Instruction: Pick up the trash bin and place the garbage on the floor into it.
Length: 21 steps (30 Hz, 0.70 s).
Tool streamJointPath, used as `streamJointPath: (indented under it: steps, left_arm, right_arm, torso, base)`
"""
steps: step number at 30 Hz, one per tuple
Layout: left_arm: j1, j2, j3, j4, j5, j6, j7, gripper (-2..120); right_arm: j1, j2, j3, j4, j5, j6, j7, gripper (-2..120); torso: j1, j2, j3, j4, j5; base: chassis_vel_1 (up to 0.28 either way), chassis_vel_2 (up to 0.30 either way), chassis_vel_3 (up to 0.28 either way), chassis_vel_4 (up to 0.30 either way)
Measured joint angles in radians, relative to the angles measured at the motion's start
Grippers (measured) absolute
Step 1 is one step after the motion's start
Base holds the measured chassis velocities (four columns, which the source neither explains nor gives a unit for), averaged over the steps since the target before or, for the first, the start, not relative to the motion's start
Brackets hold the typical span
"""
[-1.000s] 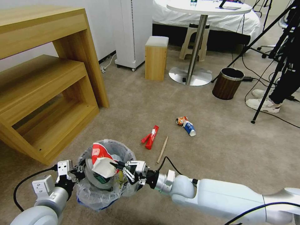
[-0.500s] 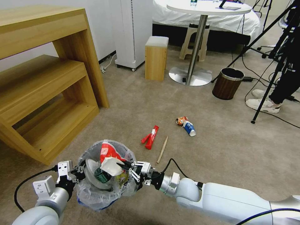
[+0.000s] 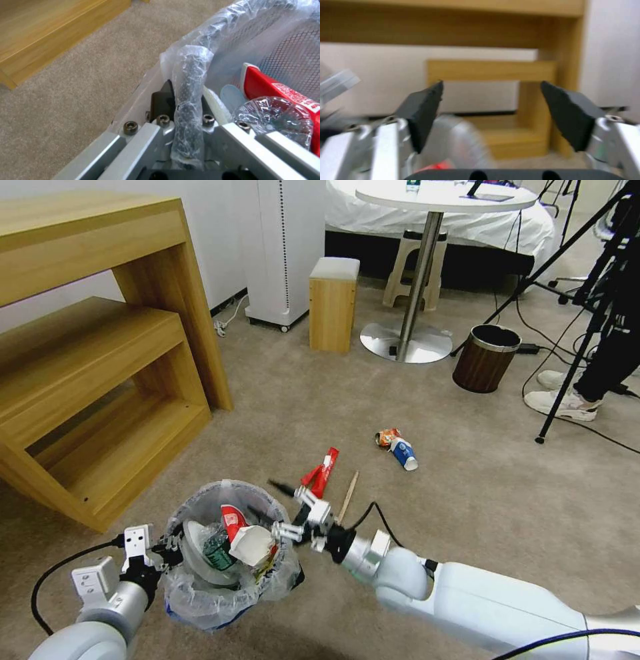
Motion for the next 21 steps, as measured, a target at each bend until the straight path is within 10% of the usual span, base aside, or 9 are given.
streamJointPath:
  steps: [9,21]
  left_arm:
    - [-0.012,-0.004,0.008,0.012,0.007,-0.011,0.010,1]
    - [-0.006,-0.009,0.006,0.011,0.010,-0.017,0.016,1]
  right_arm:
    - [-0.048,-0.074,0.300,0.028,0.129,-0.104,0.082,100]
    - [-0.206,-0.109,0.428,-0.028,0.309,-0.265,0.311,100]
  torso:
    - [0.000,0.000,0.000,-0.0003,-0.0002]
    - [0.000,0.000,0.000,-0.0004,0.0003]
  base:
    - [0.000,0.000,0.000,0.000]
    - [0.000,0.000,0.000,0.000]
